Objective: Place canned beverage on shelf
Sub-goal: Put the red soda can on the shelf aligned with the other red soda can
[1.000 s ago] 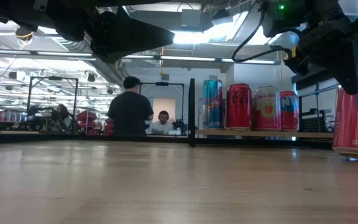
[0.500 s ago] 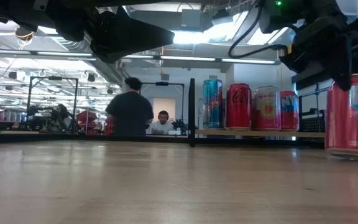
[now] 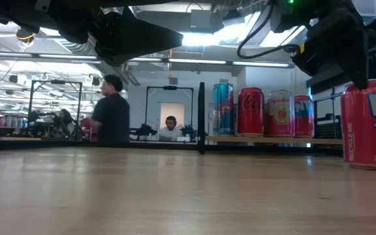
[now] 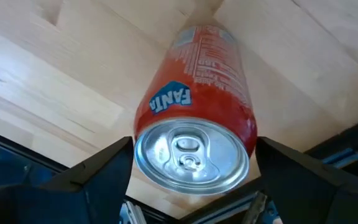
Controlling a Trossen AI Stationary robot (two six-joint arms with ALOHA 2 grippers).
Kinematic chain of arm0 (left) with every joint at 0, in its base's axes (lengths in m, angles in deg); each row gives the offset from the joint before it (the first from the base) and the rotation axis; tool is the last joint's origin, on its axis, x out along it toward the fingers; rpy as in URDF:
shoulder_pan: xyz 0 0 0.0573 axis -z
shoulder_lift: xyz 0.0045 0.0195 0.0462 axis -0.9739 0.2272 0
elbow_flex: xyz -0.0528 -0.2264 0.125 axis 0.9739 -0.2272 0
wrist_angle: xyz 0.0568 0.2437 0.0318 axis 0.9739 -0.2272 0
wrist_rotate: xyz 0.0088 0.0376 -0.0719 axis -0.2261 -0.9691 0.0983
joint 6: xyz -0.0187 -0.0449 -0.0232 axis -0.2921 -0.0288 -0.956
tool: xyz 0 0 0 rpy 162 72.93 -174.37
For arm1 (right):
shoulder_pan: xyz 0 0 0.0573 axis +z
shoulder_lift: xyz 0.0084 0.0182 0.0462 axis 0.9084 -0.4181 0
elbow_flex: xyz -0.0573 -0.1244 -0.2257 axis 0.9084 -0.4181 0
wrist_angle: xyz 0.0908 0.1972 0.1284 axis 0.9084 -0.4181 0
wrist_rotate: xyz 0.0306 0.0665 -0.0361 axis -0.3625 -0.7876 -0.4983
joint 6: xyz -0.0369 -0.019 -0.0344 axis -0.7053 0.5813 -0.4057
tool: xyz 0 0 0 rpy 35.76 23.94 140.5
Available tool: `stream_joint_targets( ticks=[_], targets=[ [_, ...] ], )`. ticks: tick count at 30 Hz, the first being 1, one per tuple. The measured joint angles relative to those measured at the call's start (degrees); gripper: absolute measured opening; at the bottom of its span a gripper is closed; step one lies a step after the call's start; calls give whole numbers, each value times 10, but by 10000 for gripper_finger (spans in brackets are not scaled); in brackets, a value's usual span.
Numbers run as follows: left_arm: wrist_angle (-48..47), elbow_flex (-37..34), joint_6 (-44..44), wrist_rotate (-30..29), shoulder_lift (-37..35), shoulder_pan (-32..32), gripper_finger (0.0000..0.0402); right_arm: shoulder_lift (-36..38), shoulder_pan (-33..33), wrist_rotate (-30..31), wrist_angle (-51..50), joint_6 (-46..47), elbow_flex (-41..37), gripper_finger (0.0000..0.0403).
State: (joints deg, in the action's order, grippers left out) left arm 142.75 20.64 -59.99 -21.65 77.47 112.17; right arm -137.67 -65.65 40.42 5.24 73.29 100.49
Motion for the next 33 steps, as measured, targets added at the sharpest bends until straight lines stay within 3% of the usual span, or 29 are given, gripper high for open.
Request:
stream_joint_targets(
  ticks=[6,12,18,24,33],
  targets=[
    [0,0,0,0,0,0,331,0,0,-1,-45,-2,20,321],
    [0,0,0,0,0,0,331,1,10,85,-124,-22,66,321],
    [0,0,2,0,0,1,331,38,80,160,-136,-46,74,321],
    [0,0,2,14,0,1,331,95,199,286,-137,-119,74,321],
    [0,0,2,15,0,1,331,116,273,312,-73,-108,74,321]
  ],
)
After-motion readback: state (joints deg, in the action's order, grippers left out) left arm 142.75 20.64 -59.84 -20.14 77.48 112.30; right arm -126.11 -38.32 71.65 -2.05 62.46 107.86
